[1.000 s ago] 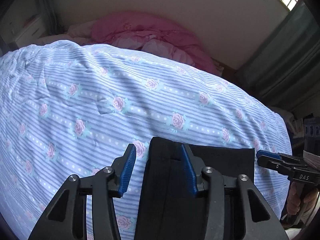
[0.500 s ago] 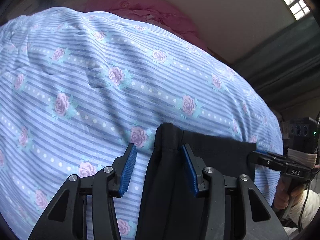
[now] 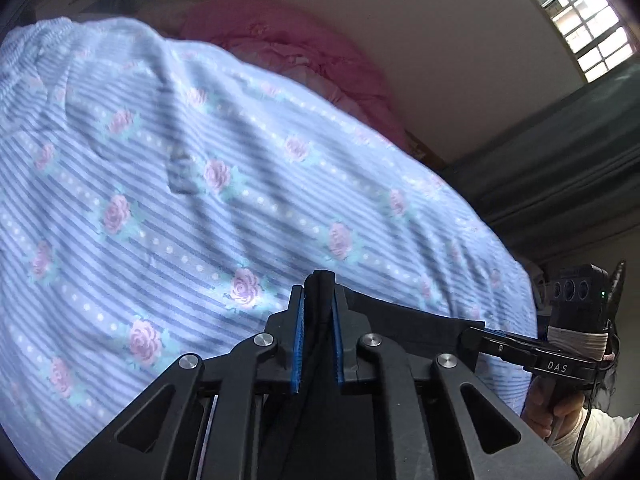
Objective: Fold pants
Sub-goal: 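Close the right tool on the trouser edge while the left tool closes beside it, then lift the trousers with both tools and flip them over onto the bed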
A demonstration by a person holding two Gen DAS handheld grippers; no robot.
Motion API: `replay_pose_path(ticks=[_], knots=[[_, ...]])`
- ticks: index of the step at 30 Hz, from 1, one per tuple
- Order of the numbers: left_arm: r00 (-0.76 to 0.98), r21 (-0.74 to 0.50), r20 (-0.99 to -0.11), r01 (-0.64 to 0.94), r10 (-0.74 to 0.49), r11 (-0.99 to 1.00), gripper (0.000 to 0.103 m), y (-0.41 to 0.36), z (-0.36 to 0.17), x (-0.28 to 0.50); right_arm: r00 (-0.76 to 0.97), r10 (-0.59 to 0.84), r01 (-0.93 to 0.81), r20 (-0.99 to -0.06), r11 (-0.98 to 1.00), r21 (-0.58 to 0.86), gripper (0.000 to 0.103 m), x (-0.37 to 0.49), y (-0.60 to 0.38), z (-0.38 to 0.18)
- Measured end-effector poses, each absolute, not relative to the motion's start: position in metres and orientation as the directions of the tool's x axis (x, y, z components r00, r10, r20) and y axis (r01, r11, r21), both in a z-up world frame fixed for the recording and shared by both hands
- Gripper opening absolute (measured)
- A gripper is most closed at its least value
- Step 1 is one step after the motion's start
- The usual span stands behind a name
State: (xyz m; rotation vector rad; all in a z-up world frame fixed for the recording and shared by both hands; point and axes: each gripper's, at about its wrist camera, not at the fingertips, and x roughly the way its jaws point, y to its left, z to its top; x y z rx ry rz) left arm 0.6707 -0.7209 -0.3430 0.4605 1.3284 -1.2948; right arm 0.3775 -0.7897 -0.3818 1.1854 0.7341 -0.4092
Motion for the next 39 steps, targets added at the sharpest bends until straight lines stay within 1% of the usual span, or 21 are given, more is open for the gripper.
replay_pose_path(ticks=[5, 9, 13, 15, 19, 22, 26, 27, 30, 34, 39], knots=[[-0.243, -0.406, -0.827, 0.883, -0.507, 0.238, 0.013, -0.696, -0.286, 0.664, 0.698, -0.009, 0.629, -0.716, 0.486, 0.607, 0.015, 0.379, -0.762, -0.315], [-0.222, -0.415, -0.783, 0.882, -0.581, 0.223, 0.013, -0.661, -0.242, 0.660, 0.721, -0.060, 0.592, -0.690, 0.570, 0.570, 0.015, 0.381, -0.732, -0.258], [-0.174, -0.399, -0.750, 0.889, -0.639, 0.227, 0.013, -0.607, -0.194, 0.660, 0.750, -0.075, 0.532, -0.657, 0.659, 0.532, 0.015, 0.390, -0.694, -0.206], [-0.150, -0.387, -0.736, 0.893, -0.660, 0.229, 0.013, -0.584, -0.177, 0.655, 0.763, -0.076, 0.493, -0.642, 0.710, 0.503, 0.015, 0.395, -0.671, -0.183], [-0.093, -0.362, -0.706, 0.899, -0.702, 0.245, 0.013, -0.522, -0.138, 0.643, 0.795, -0.028, 0.399, -0.606, 0.776, 0.488, 0.015, 0.398, -0.609, -0.137], [-0.044, -0.364, -0.693, 0.883, -0.720, 0.296, 0.013, -0.467, -0.124, 0.642, 0.795, 0.019, 0.322, -0.606, 0.834, 0.448, 0.015, 0.401, -0.554, -0.112], [0.009, -0.371, -0.697, 0.851, -0.717, 0.371, 0.013, -0.393, -0.126, 0.632, 0.761, 0.094, 0.219, -0.642, 0.894, 0.390, 0.015, 0.400, -0.481, -0.100], [0.019, -0.368, -0.703, 0.845, -0.711, 0.387, 0.013, -0.376, -0.128, 0.628, 0.744, 0.127, 0.186, -0.656, 0.904, 0.386, 0.015, 0.402, -0.458, -0.100], [0.039, -0.376, -0.715, 0.820, -0.698, 0.431, 0.013, -0.328, -0.140, 0.621, 0.712, 0.165, 0.131, -0.682, 0.924, 0.360, 0.015, 0.402, -0.414, -0.104], [0.055, -0.392, -0.722, 0.789, -0.689, 0.474, 0.013, -0.271, -0.161, 0.614, 0.648, 0.220, 0.062, -0.729, 0.939, 0.339, 0.015, 0.404, -0.353, -0.124], [0.042, -0.400, -0.752, 0.764, -0.658, 0.506, 0.013, -0.212, -0.199, 0.612, 0.570, 0.263, 0.047, -0.779, 0.935, 0.350, 0.015, 0.411, -0.299, -0.167]])
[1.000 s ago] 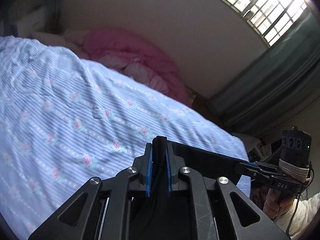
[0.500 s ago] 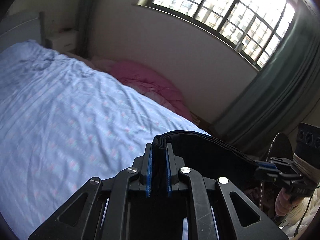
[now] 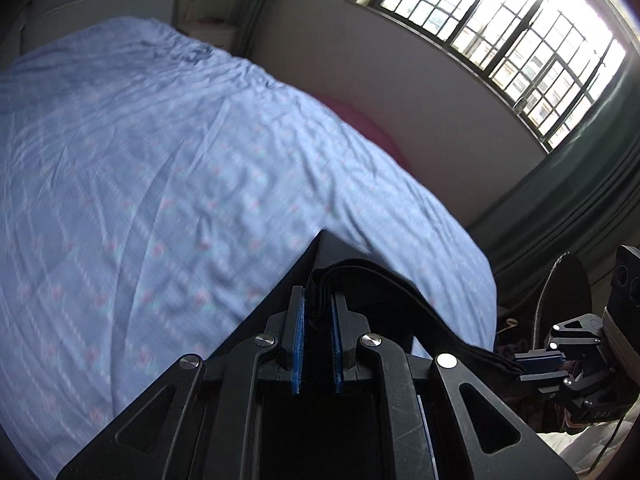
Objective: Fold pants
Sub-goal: 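Lift the trousers with both tools and flip them over onto the bed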
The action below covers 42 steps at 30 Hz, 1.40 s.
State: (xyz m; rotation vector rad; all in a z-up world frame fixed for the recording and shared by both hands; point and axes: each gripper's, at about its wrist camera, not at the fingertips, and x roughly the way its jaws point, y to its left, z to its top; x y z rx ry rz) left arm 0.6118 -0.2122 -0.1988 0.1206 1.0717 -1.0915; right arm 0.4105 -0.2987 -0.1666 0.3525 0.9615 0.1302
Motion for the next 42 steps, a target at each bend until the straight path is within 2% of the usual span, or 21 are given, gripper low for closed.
replay_pose_path(ticks=[7, 10, 12, 14, 19, 21, 25, 28, 30, 32, 34, 35, 38, 40, 42], knots=[[0.015, -0.346, -0.836, 0.762, -0.549, 0.548, 0.014, -0.160, -0.271, 0.613, 0.434, 0.273, 0.048, -0.858, 0.945, 0.325, 0.015, 0.426, -0.239, -0.237], [0.055, -0.285, -0.872, 0.750, -0.487, 0.597, 0.019, -0.144, -0.291, 0.617, 0.387, 0.269, 0.064, -0.882, 0.946, 0.317, 0.015, 0.434, -0.227, -0.262], [0.099, -0.243, -0.886, 0.733, -0.452, 0.636, 0.036, -0.130, -0.296, 0.618, 0.351, 0.262, 0.067, -0.899, 0.951, 0.303, 0.015, 0.438, -0.221, -0.279], [0.143, -0.234, -0.880, 0.699, -0.453, 0.676, 0.043, -0.109, -0.294, 0.618, 0.318, 0.258, 0.066, -0.912, 0.954, 0.293, 0.015, 0.437, -0.213, -0.290], [0.093, -0.354, -0.859, 0.603, -0.504, 0.715, 0.049, -0.079, -0.298, 0.606, 0.232, 0.300, 0.034, -0.925, 0.948, 0.316, 0.015, 0.439, -0.201, -0.316], [0.041, -0.442, -0.836, 0.541, -0.547, 0.716, 0.051, -0.077, -0.310, 0.602, 0.208, 0.307, 0.014, -0.929, 0.948, 0.317, 0.015, 0.436, -0.193, -0.323], [0.003, -0.528, -0.806, 0.451, -0.593, 0.720, 0.051, -0.087, -0.327, 0.600, 0.158, 0.321, -0.010, -0.934, 0.946, 0.324, 0.016, 0.432, -0.186, -0.327], [-0.012, -0.570, -0.789, 0.385, -0.614, 0.726, 0.051, -0.099, -0.341, 0.604, 0.182, 0.308, 0.023, -0.934, 0.948, 0.317, 0.019, 0.428, -0.197, -0.315], [-0.028, -0.591, -0.782, 0.353, -0.623, 0.725, 0.051, -0.107, -0.350, 0.606, 0.220, 0.285, 0.056, -0.933, 0.951, 0.303, 0.034, 0.428, -0.211, -0.307], [-0.029, -0.595, -0.782, 0.329, -0.622, 0.733, 0.050, -0.115, -0.357, 0.609, 0.252, 0.262, 0.089, -0.932, 0.952, 0.291, 0.036, 0.430, -0.228, -0.301], [-0.001, -0.575, -0.794, 0.326, -0.608, 0.751, 0.033, -0.117, -0.357, 0.610, 0.256, 0.229, 0.116, -0.939, 0.957, 0.265, 0.036, 0.434, -0.243, -0.301], [0.021, -0.557, -0.803, 0.329, -0.596, 0.763, 0.016, -0.117, -0.355, 0.610, 0.254, 0.215, 0.126, -0.943, 0.959, 0.253, 0.036, 0.436, -0.251, -0.302], [0.099, -0.503, -0.817, 0.359, -0.568, 0.786, 0.014, -0.115, -0.344, 0.607, 0.255, 0.193, 0.144, -0.947, 0.961, 0.235, 0.036, 0.439, -0.266, -0.305], [0.160, -0.399, -0.861, 0.375, -0.483, 0.837, 0.016, -0.118, -0.339, 0.605, 0.230, 0.183, 0.160, -0.956, 0.962, 0.222, 0.036, 0.439, -0.273, -0.311], [0.220, -0.326, -0.884, 0.345, -0.413, 0.880, 0.026, -0.109, -0.332, 0.606, 0.213, 0.189, 0.173, -0.959, 0.958, 0.227, 0.036, 0.438, -0.275, -0.311]])
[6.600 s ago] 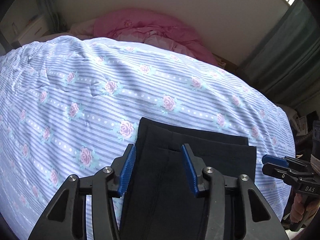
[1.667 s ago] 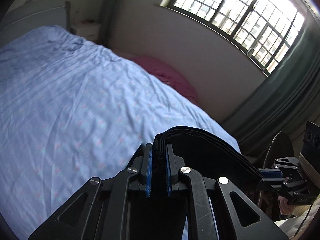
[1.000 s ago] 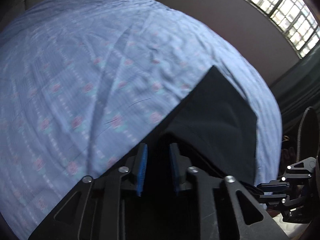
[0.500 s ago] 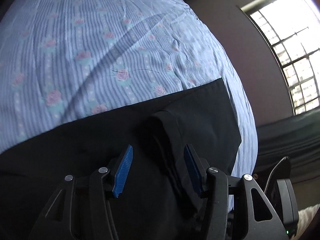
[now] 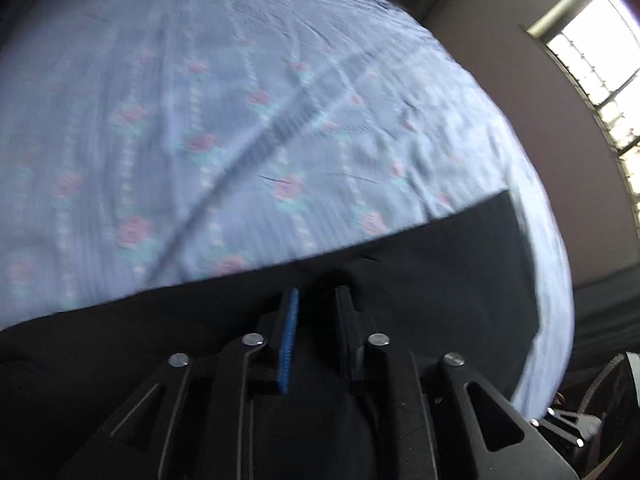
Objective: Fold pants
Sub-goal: 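Lift the trousers with both tools and flip them over onto the bed, then open both tools and release the trousers flat on the bed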
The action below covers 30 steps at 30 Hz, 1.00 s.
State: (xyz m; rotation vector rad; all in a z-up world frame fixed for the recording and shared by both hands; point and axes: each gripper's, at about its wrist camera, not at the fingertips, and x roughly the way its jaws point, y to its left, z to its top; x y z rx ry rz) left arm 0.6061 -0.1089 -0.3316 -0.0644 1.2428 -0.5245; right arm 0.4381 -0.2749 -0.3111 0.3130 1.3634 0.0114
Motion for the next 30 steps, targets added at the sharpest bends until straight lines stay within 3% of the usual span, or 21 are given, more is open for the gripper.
replay_pose_path(ticks=[4, 6, 11, 14, 20, 30], knots=[[0.248, -0.460, -0.815, 0.274, -0.524, 0.844, 0.049, -0.066, -0.292, 0.591, 0.219, 0.216, 0.172, -0.951, 0.951, 0.256, 0.036, 0.431, -0.271, -0.295], [0.311, -0.408, -0.819, 0.274, -0.482, 0.871, 0.064, -0.041, -0.269, 0.573, 0.228, 0.215, 0.152, -0.950, 0.956, 0.253, 0.048, 0.431, -0.270, -0.281], [0.407, -0.232, -0.854, 0.259, -0.324, 0.938, 0.078, 0.026, -0.227, 0.507, 0.281, 0.200, 0.059, -0.939, 0.973, 0.224, 0.064, 0.428, -0.235, -0.236], [0.394, -0.195, -0.882, 0.191, -0.257, 0.962, 0.081, 0.066, -0.223, 0.471, 0.299, 0.214, 0.004, -0.930, 0.974, 0.226, 0.071, 0.423, -0.201, -0.214], [0.377, -0.227, -0.896, 0.065, -0.235, 0.972, 0.082, 0.131, -0.225, 0.424, 0.289, 0.268, -0.129, -0.919, 0.962, 0.240, 0.072, 0.411, -0.129, -0.189], [0.362, -0.391, -0.858, 0.003, -0.365, 0.920, 0.079, 0.227, -0.262, 0.414, 0.207, 0.298, -0.246, -0.932, 0.938, 0.245, 0.072, 0.409, -0.012, -0.217]])
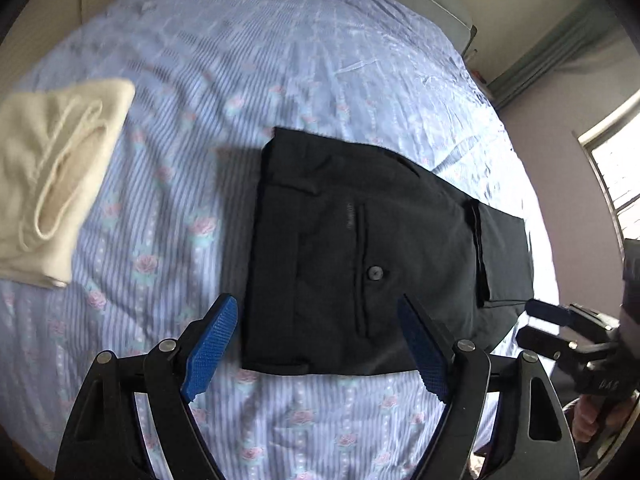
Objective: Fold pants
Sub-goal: 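Open both tools and release the trousers flat on the bed, then grasp the trouser leg end with the left tool and lift it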
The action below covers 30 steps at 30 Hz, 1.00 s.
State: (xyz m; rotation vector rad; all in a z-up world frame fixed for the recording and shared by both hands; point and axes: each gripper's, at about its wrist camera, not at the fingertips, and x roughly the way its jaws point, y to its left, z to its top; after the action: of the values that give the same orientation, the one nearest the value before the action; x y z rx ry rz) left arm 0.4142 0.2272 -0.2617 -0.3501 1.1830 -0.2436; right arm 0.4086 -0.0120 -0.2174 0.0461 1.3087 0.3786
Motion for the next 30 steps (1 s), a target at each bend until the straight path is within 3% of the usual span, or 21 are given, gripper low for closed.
replay_pose_path(ticks=[4, 9, 23, 30], knots=[[0.326, -0.459, -0.837, 0.020, -0.440, 0.888, 0.069, 0.249, -0.289, 0.431, 0.153, 0.280, -0.272, -0.948, 0.934, 0.232, 0.072, 0.420, 0.015, -0.234], [0.264, -0.504, -0.825, 0.058, -0.500, 0.862, 0.043, 0.256, -0.318, 0.457, 0.129, 0.250, -0.286, -0.960, 0.936, 0.206, 0.072, 0.436, 0.034, -0.246], [0.191, -0.724, -0.680, -0.025, -0.708, 0.689, 0.038, 0.279, -0.386, 0.508, 0.099, 0.230, -0.294, -0.968, 0.936, 0.193, 0.072, 0.459, 0.056, -0.262], [0.101, -0.771, -0.634, 0.000, -0.767, 0.637, 0.025, 0.274, -0.394, 0.519, 0.105, 0.219, -0.276, -0.970, 0.944, 0.183, 0.072, 0.463, 0.053, -0.266]])
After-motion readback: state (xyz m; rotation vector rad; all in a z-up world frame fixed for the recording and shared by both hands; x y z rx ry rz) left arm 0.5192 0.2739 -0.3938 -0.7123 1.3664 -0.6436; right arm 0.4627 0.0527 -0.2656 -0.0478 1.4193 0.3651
